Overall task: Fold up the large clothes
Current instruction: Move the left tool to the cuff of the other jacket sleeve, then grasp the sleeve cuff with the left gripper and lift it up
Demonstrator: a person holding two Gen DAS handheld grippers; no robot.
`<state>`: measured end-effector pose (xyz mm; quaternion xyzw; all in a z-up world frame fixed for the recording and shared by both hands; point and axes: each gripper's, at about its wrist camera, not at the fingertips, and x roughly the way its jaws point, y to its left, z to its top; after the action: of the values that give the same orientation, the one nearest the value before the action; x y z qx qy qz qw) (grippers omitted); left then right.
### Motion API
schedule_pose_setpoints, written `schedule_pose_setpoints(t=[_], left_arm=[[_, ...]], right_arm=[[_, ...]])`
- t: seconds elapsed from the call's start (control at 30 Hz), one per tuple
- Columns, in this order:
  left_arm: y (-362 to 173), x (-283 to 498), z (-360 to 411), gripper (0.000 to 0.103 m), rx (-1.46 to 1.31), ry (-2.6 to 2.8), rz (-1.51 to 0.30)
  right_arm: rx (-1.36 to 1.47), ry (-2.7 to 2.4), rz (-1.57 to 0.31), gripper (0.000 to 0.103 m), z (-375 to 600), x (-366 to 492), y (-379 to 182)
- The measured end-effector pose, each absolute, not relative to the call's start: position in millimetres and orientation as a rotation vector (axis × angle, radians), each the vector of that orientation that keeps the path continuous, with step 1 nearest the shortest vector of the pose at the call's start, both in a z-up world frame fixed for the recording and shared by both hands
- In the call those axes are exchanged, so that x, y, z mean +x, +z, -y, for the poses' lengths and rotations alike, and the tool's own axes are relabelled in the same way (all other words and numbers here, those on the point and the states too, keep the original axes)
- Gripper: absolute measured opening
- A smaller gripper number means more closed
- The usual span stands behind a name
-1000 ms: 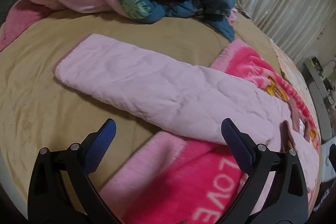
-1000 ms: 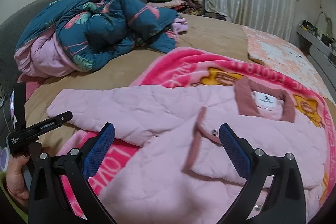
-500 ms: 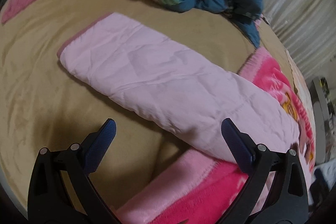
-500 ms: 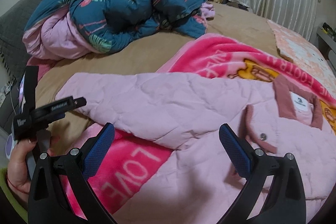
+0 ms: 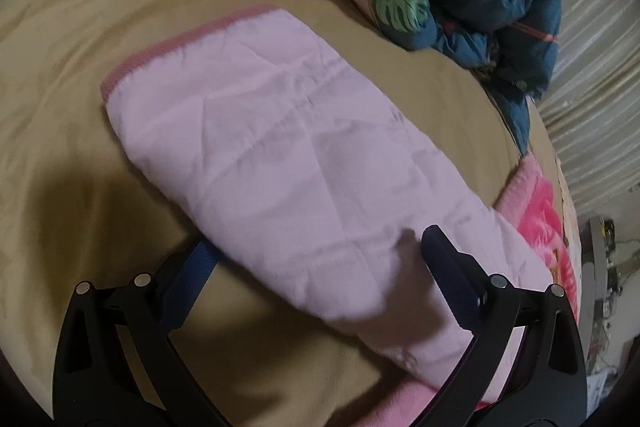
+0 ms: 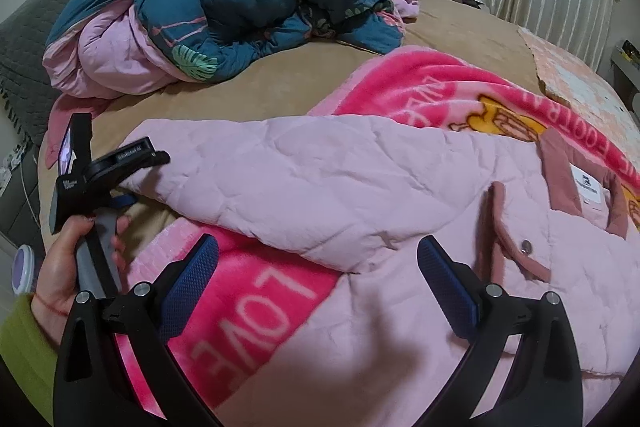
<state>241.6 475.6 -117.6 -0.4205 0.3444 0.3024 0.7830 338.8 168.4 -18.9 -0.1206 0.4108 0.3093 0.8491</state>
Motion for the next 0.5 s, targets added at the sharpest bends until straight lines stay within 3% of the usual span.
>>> schedule_pose_setpoints(t=[0.07, 0.23, 0.33, 0.5], left_arm=[[-115, 241, -478, 0.092, -0.903, 0.665, -0.715], [-111, 235, -486, 0.032, -0.896, 0.695, -0.67], [-86, 228, -484, 0.014, -0.867, 0.663, -0.58], [-28, 225, -455, 0.012, -0.727, 0.59, -0.467]], right_arm=[[-0.255, 0.636, -0.861, 0.099, -158, 340, -16], [-0.233, 0.592, -0.846, 0.099, -129, 343, -7], [-0.206, 0.566, -0.841, 0.099, -111, 344, -2], [-0.174, 0.529, -0.835, 0.099, -81, 339, 5]])
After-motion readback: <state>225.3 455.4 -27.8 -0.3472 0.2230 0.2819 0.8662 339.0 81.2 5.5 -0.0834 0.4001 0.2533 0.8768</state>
